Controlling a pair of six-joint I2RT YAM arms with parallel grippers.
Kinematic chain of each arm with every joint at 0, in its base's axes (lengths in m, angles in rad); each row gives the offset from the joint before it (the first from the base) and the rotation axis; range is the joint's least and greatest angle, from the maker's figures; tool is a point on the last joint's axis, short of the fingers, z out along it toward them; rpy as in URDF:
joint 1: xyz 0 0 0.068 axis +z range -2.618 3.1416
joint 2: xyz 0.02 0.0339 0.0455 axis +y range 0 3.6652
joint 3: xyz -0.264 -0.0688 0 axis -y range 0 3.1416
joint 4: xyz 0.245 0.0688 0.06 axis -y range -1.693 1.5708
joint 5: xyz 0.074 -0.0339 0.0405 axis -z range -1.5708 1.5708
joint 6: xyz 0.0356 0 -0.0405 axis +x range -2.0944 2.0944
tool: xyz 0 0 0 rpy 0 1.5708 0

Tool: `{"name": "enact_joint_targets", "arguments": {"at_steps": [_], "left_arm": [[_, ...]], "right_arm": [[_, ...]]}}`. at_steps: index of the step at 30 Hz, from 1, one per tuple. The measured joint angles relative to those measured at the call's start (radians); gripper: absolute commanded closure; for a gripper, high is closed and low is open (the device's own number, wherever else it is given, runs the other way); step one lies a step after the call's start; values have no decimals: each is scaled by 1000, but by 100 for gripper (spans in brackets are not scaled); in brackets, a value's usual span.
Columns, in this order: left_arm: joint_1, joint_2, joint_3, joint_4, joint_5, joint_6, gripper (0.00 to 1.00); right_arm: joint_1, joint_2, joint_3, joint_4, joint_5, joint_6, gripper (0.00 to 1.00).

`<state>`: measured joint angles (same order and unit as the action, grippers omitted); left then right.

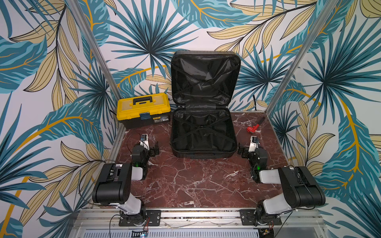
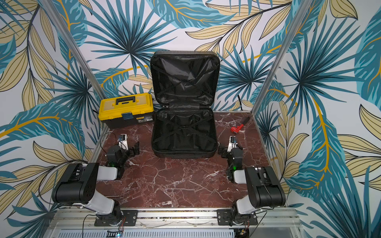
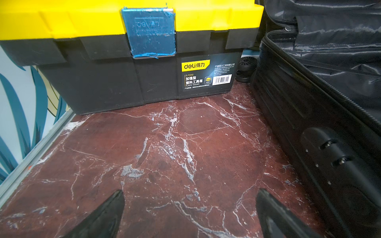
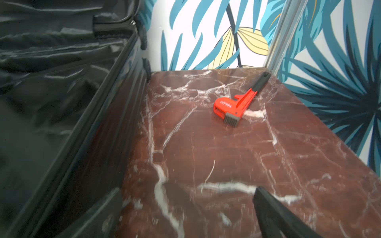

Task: Open the suitcase zippers
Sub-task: Reset both arms

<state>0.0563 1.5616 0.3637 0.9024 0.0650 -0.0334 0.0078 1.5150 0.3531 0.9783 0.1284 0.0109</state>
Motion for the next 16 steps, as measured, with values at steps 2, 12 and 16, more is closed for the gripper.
{"name": "enact_joint_targets", "arguments": {"at_steps": [2, 12, 16], "left_arm": [[0, 0, 0, 0, 0, 0, 1], [0, 0, 0, 0, 0, 0, 1], [0, 0, 0, 0, 0, 0, 1]], "right_arm": [[0, 0, 32, -2, 10, 0, 0], [0, 0, 36, -41, 25, 0, 0], [0, 0, 36, -51, 25, 0, 1]]}}
